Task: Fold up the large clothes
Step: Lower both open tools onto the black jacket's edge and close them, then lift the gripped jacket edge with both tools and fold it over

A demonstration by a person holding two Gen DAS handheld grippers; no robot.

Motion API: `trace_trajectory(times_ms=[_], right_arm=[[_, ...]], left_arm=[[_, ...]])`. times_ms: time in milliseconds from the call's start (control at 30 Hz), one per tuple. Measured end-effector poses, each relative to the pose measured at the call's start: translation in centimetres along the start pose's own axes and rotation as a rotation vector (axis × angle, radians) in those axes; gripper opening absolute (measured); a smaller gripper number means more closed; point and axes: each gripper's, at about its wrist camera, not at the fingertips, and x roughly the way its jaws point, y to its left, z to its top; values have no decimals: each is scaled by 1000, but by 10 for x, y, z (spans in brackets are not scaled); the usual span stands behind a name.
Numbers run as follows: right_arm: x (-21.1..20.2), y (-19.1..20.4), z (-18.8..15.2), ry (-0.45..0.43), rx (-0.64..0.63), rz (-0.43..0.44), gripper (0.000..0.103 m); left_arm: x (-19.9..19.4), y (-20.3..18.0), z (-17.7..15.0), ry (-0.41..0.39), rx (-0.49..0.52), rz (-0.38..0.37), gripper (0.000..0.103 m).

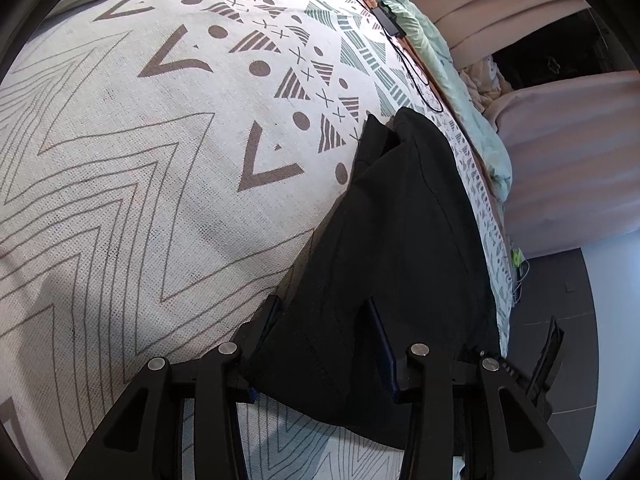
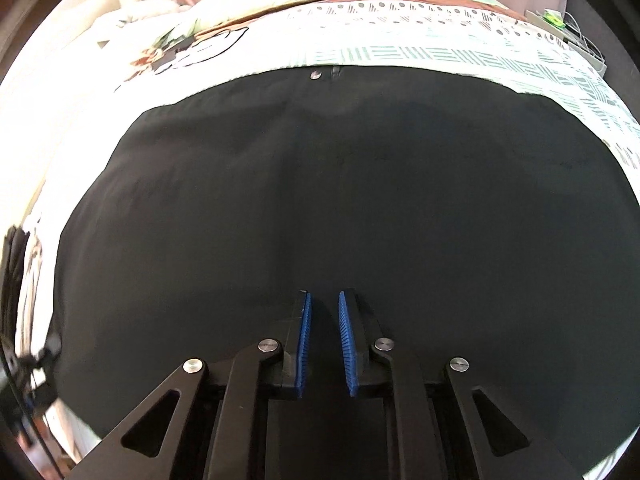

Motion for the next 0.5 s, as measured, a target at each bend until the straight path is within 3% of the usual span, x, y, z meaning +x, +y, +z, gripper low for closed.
trace_trajectory(times_ms=[500], right_arm=[[50, -8, 94, 21, 29, 53, 14]], left_arm=[[4, -5, -1, -17, -21, 47, 40]])
